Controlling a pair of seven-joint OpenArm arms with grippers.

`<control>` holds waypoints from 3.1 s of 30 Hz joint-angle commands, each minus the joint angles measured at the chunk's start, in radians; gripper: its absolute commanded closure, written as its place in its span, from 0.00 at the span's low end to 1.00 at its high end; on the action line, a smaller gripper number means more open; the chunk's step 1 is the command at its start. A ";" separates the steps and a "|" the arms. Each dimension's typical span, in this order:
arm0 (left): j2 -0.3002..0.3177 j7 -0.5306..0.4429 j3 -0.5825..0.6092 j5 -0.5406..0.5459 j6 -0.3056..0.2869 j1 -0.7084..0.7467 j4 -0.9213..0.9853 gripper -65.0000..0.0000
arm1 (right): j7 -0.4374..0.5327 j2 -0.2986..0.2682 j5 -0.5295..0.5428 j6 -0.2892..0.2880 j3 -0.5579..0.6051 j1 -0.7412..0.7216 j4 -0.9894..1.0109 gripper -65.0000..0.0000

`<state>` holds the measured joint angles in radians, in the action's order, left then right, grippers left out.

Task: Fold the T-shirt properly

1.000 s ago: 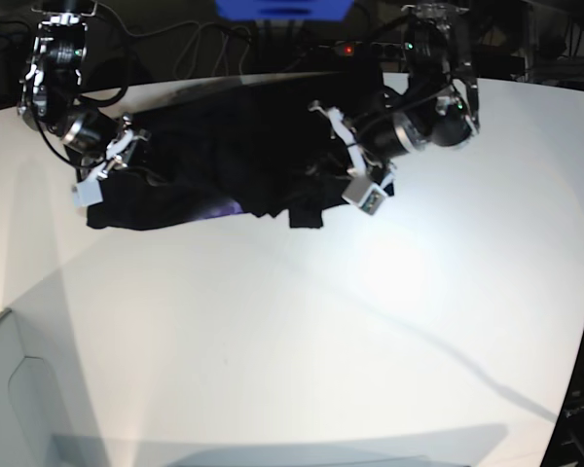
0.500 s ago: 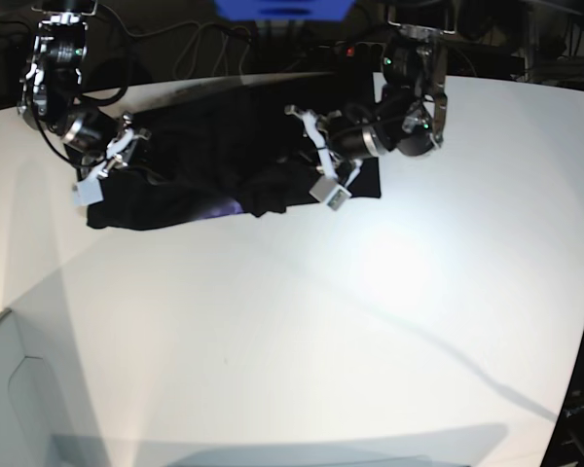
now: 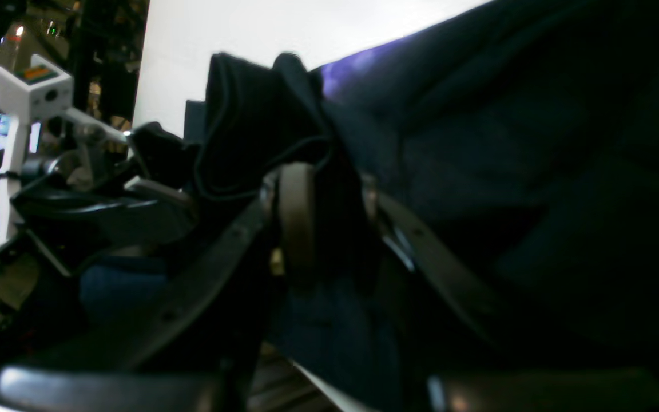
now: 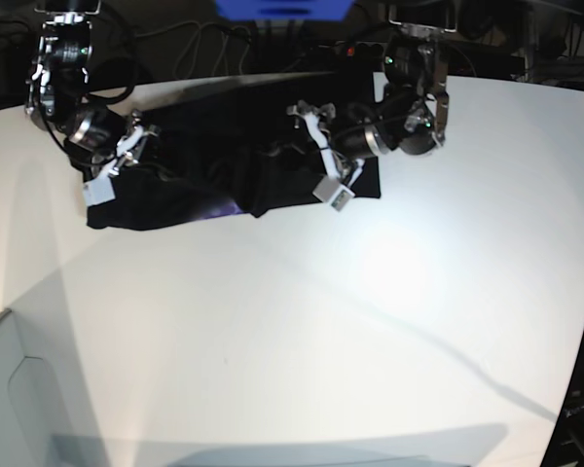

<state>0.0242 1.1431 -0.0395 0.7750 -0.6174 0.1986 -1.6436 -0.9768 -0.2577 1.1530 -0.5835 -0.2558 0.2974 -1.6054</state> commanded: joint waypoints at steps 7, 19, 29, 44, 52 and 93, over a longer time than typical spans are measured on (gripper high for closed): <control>0.056 -0.004 0.017 0.242 -0.014 -0.064 -0.010 0.43 | 0.015 -0.013 0.028 -0.006 -0.007 -0.004 -0.020 0.81; 0.236 0.022 -0.073 0.446 0.000 -0.077 -0.022 0.55 | 0.015 -0.015 0.028 -0.006 -0.007 -0.004 -0.019 0.81; 0.319 0.019 -0.147 0.352 0.000 0.026 -0.028 0.94 | 0.015 -0.013 0.028 -0.006 -0.007 -0.004 -0.017 0.81; 0.204 0.025 0.161 0.005 0.001 -0.020 -0.027 0.94 | 0.015 -0.015 0.028 -0.006 -0.007 -0.004 -0.016 0.81; 0.174 0.019 0.329 0.007 -0.009 -0.124 -0.025 0.94 | 0.015 -0.015 0.028 -0.006 -0.007 -0.002 -0.016 0.81; 0.412 -0.102 0.126 -0.276 0.000 0.111 -0.159 0.94 | 0.020 -0.335 -0.021 -0.008 -0.129 -0.191 0.288 0.62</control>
<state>0.4282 1.0344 0.0887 0.4889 -0.6132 0.3054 -1.7844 -0.9722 -0.5709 1.1069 -0.5831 -0.3771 0.1162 -1.3022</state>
